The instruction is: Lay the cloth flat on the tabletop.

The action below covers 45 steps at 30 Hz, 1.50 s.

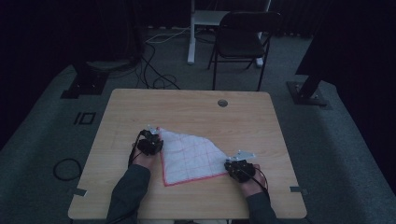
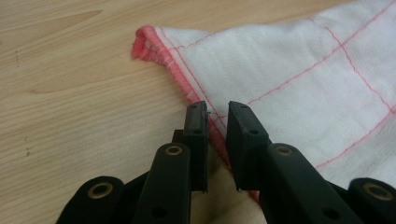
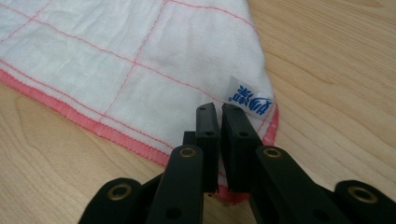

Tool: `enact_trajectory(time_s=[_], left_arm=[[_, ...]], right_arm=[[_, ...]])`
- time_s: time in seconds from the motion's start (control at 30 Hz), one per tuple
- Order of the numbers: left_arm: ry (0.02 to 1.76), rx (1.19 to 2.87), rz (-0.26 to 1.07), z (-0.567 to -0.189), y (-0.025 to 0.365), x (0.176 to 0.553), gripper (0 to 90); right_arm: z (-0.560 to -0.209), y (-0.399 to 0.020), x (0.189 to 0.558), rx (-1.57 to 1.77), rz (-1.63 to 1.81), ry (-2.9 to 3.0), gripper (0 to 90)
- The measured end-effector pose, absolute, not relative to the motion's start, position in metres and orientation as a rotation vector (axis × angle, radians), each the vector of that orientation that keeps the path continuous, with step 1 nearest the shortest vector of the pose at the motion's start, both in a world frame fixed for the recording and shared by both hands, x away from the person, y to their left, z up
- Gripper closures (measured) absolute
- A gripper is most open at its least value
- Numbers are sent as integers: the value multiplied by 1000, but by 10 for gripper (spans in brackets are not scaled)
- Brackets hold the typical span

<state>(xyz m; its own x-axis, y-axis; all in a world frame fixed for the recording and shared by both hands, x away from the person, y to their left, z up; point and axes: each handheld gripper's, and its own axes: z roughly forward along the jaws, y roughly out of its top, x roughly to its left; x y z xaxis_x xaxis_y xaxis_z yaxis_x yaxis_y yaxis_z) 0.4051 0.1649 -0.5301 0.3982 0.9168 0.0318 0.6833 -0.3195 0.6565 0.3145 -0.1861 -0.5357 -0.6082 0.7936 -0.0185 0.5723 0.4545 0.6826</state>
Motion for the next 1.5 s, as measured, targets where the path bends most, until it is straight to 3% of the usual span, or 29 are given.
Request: enact_trajectory(time_s=[0.27,0.67,1.3,1.5], left_arm=[[1365,2085,542,-528,163,405,755],[1109,2159,487,-509,120,357,741],[1083,2178,359,-533,128,312,758],[1100,2196,409,-532,138,312,764]], right_arm=[[-536,-180,310,1137,936,2395,871],[-519,-175,317,1111,1002,2353,866],[-511,-161,389,1144,1036,2300,871],[-514,-150,411,1166,995,2331,870]])
